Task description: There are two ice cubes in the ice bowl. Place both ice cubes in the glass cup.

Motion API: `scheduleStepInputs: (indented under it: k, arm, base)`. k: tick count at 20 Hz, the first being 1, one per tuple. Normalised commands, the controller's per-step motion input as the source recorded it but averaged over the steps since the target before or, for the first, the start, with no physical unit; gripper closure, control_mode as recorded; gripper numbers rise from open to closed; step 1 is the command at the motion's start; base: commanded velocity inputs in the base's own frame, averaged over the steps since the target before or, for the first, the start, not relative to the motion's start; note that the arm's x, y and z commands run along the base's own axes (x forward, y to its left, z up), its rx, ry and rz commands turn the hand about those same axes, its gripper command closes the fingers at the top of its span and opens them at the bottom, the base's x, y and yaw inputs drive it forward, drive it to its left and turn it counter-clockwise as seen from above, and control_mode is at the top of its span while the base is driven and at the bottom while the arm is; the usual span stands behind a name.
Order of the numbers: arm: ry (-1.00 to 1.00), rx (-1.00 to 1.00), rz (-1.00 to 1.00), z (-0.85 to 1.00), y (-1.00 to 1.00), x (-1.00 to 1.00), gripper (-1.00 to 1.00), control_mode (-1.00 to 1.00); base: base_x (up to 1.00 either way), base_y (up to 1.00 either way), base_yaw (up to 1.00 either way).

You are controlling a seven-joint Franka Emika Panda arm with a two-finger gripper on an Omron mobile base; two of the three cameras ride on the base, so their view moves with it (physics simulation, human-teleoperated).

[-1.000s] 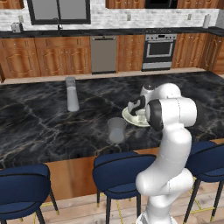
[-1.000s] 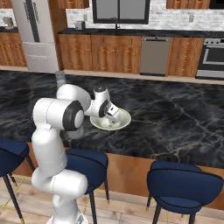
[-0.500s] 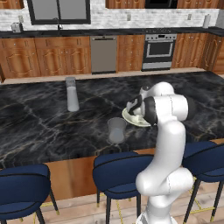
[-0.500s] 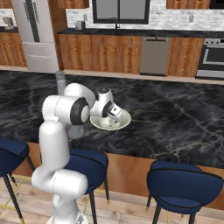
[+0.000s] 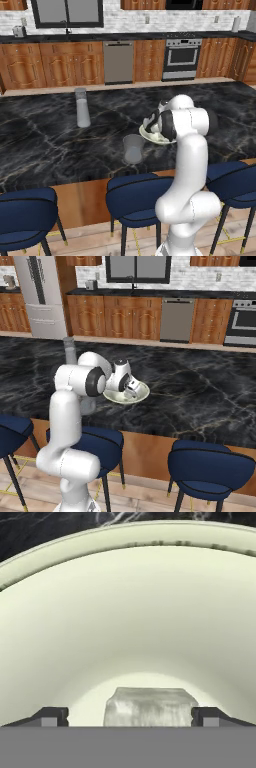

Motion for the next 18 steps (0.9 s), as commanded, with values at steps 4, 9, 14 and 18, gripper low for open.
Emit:
scheduleStepInputs:
  k: [4,9,14,18]
  arm:
    - [-0.01,0.00,0.00,-0.21,-0.01,0.17,-1.00,-1.00]
    - [-0.07,0.00,0.00,-0.01,0.00,0.02,1.00,-1.00]
    - [-0.19,0.01,0.00,0.68,0.00,-0.51,1.00,-1.00]
    - [-0.19,0.06,0.00,1.00,0.00,-0.98,1.00,-1.00]
  base:
    - [0.00,0.00,0.00]
    - [0.00,0.00,0.00]
    - [0.00,0.00,0.00]
    - [0.00,0.00,0.00]
